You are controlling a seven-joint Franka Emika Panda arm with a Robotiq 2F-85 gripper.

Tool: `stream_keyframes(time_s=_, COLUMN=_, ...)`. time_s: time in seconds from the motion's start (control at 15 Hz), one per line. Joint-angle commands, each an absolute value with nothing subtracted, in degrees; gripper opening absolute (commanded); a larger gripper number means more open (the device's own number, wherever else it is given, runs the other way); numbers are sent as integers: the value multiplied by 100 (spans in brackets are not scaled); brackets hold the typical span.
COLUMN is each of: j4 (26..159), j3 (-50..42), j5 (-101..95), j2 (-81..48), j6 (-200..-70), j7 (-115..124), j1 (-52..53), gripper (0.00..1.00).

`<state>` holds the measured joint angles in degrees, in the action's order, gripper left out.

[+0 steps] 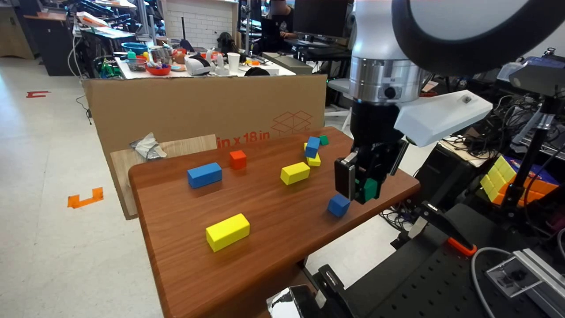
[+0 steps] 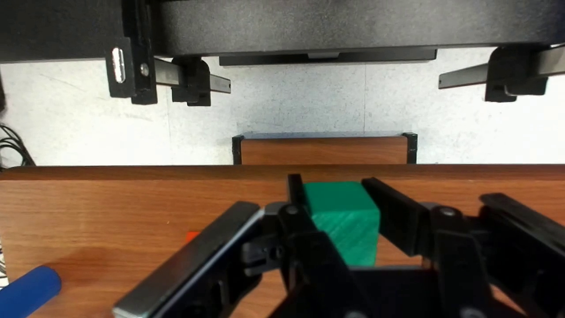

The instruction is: Put the green cube on top of the blue cube

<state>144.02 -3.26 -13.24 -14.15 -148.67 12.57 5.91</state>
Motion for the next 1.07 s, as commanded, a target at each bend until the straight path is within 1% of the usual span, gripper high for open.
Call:
stream_keyframes(time_s=0.0, j4=14619, j3=-434, j5=-1721, j2=-1350, j6=-15219, j7=1231, j1=574, gripper=12)
stream_keyframes(time_s=0.4, j4=14716, j3=-832, j5=-2538, j2=-1392, j6=-15725, j7=1577, j1=609, gripper=12)
stream_keyframes(time_s=1.0, j4=14642, j3=-910, j5=-2256, j2=-1703, j6=-16307, j7=1574, j1=596, gripper=12)
